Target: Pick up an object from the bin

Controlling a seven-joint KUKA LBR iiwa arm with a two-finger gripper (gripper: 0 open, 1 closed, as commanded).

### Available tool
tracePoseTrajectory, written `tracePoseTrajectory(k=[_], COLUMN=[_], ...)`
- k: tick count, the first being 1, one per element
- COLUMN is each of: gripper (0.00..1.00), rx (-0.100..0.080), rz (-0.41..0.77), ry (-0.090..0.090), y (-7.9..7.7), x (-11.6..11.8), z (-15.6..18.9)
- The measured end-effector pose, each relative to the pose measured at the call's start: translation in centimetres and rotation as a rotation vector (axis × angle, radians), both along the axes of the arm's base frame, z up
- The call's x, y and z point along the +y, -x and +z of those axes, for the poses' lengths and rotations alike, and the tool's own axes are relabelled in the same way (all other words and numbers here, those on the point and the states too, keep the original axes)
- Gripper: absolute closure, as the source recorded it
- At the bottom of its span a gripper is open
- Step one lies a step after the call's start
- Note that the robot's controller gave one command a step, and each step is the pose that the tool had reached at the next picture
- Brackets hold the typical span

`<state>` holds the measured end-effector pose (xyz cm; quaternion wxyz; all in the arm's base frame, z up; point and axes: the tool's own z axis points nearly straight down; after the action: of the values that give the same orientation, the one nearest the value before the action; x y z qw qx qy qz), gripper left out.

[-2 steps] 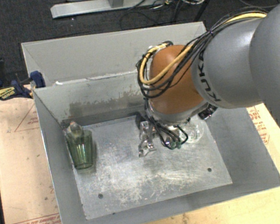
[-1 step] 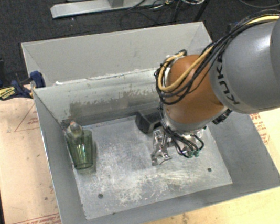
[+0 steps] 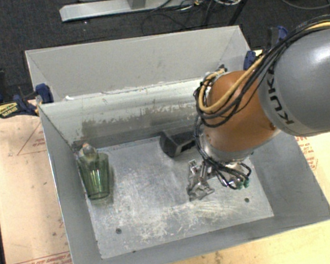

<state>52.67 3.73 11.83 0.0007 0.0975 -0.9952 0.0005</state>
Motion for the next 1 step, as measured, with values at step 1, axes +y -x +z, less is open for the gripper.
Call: tracePoseTrajectory(k=[1], gripper=[1.00], rx=[-0.003], rz=[0.214], ry=[-0.003], y=[-5.92], x=[-0.92], z=[1.35])
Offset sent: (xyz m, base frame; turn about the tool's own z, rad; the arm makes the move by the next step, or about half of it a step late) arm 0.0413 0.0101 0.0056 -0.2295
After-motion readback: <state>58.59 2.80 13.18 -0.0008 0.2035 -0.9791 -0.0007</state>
